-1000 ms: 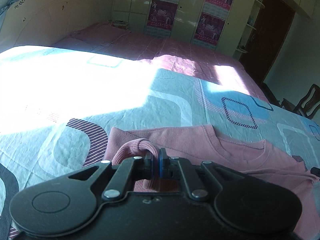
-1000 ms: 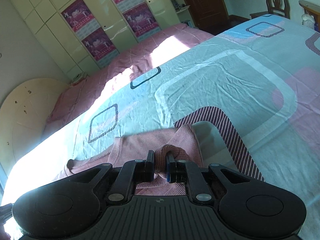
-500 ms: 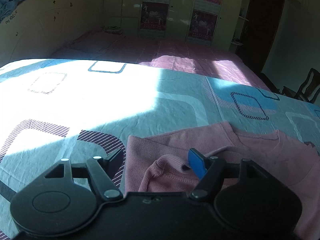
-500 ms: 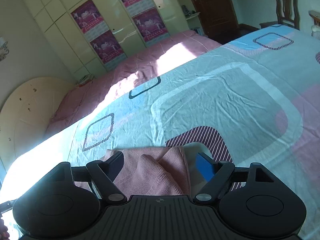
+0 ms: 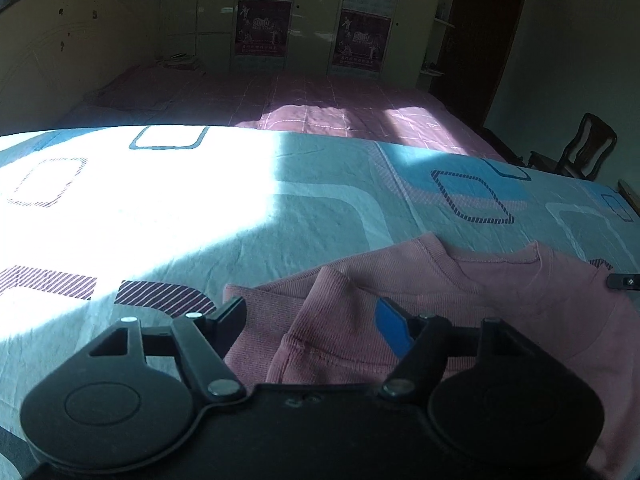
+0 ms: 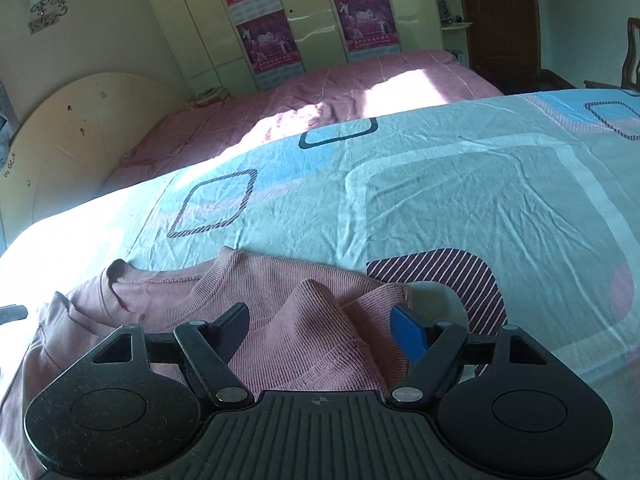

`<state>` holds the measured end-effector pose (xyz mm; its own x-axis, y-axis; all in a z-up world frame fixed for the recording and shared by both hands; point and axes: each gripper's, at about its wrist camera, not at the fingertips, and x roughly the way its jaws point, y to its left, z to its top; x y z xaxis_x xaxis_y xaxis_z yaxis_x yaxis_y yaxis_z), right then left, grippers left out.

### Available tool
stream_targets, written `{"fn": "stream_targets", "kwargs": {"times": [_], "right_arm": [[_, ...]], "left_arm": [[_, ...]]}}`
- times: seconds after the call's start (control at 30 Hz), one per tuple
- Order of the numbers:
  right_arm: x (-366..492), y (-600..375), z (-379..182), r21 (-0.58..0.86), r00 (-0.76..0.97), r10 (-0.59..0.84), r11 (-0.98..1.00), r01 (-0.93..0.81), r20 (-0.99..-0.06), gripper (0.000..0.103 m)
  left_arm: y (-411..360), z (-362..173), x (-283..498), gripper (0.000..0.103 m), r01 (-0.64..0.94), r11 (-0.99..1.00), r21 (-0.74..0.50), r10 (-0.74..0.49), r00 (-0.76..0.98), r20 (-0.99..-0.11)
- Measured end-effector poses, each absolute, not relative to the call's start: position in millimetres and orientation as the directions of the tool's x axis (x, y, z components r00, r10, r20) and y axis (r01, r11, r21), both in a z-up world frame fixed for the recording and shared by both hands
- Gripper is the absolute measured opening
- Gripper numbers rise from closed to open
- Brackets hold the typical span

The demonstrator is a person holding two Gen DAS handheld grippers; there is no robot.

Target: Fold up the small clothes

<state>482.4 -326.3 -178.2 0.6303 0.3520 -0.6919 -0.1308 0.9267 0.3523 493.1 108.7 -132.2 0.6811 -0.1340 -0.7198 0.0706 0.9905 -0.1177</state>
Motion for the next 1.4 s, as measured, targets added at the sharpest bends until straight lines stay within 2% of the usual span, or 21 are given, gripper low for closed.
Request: {"fn": "stream_targets", "kwargs": {"times": [0.03, 0.07, 0.23, 0.3, 0.37, 0.43, 0.5, 0.6, 0.73, 0.87, 0.97, 1.13, 1.2, 1.23, 1.27, 1.3, 1.37, 1.4], "right_arm": [[484, -325, -181, 0.342, 0.620, 0.350, 0.930, -0.138, -0.702, 0.046], [484, -324, -183, 0.333, 0.620, 0.346, 0.932, -0.142, -0.705, 0.046], [489, -322, -191, 0.294, 0.588, 0.350, 0.936, -0.193, -0.729, 0.046], [490, -320, -195, 0.279, 0.578, 0.348, 0.937, -0.209, -0.738, 0.045], [488, -313, -193, 0.248, 0.571, 0.352, 0.935, -0.253, -0.742, 0.020], [485, -307, -190, 0.209, 0.579, 0.340, 0.936, -0.282, -0.741, 0.009], [480, -307, -185, 0.201, 0.601, 0.342, 0.935, -0.291, -0.722, 0.009], [474, -320, -165, 0.241, 0.690, 0.342, 0.940, -0.242, -0.638, 0.008], [474, -330, -145, 0.248, 0.791, 0.275, 0.955, -0.161, -0.546, 0.007], [488, -324, -169, 0.205, 0.772, 0.198, 0.975, -0.089, -0.604, 0.007], [496, -317, -194, 0.159, 0.731, 0.155, 0.985, -0.064, -0.665, 0.007], [496, -319, -203, 0.119, 0.733, 0.134, 0.990, -0.073, -0.667, 0.008], [492, -324, -196, 0.147, 0.740, 0.147, 0.987, -0.065, -0.656, 0.009], [489, -326, -193, 0.152, 0.750, 0.142, 0.987, -0.056, -0.647, 0.009], [486, -328, -188, 0.153, 0.759, 0.134, 0.987, -0.046, -0.637, 0.009], [482, -329, -182, 0.159, 0.767, 0.131, 0.987, -0.038, -0.628, 0.013], [472, -329, -169, 0.182, 0.781, 0.145, 0.982, -0.041, -0.607, 0.027], [466, -328, -164, 0.189, 0.788, 0.154, 0.981, -0.049, -0.597, 0.041]], "left_arm": [[106, -137, 498, 0.059, 0.076, 0.990, -0.119, -0.138, 0.671, -0.729], [104, -143, 502, 0.051, 0.084, 0.989, -0.122, -0.147, 0.658, -0.739], [92, -165, 510, 0.046, 0.130, 0.987, -0.097, -0.157, 0.615, -0.773], [91, -165, 509, 0.036, 0.132, 0.985, -0.112, -0.170, 0.614, -0.771], [88, -163, 507, 0.011, 0.139, 0.985, -0.098, -0.164, 0.622, -0.765], [84, -159, 501, 0.007, 0.148, 0.986, -0.071, -0.151, 0.645, -0.749], [86, -153, 494, 0.006, 0.132, 0.988, -0.079, -0.149, 0.679, -0.719], [94, -133, 483, 0.005, 0.076, 0.991, -0.108, -0.128, 0.759, -0.639], [96, -120, 486, 0.004, 0.005, 0.994, -0.111, -0.068, 0.815, -0.575], [91, -140, 498, 0.005, -0.072, 0.994, -0.080, 0.009, 0.799, -0.601], [76, -165, 501, 0.005, -0.073, 0.997, 0.037, 0.080, 0.760, -0.645], [60, -178, 502, 0.006, -0.065, 0.985, 0.157, 0.152, 0.750, -0.643], [60, -172, 502, 0.016, -0.071, 0.984, 0.161, 0.159, 0.749, -0.643], [63, -169, 499, 0.026, -0.081, 0.985, 0.151, 0.160, 0.749, -0.643], [66, -166, 498, 0.031, -0.083, 0.987, 0.135, 0.152, 0.746, -0.648], [68, -163, 496, 0.035, -0.088, 0.988, 0.123, 0.148, 0.745, -0.651], [73, -154, 487, 0.048, -0.099, 0.990, 0.105, 0.143, 0.758, -0.636], [74, -147, 480, 0.050, -0.101, 0.990, 0.096, 0.139, 0.772, -0.620]]}}
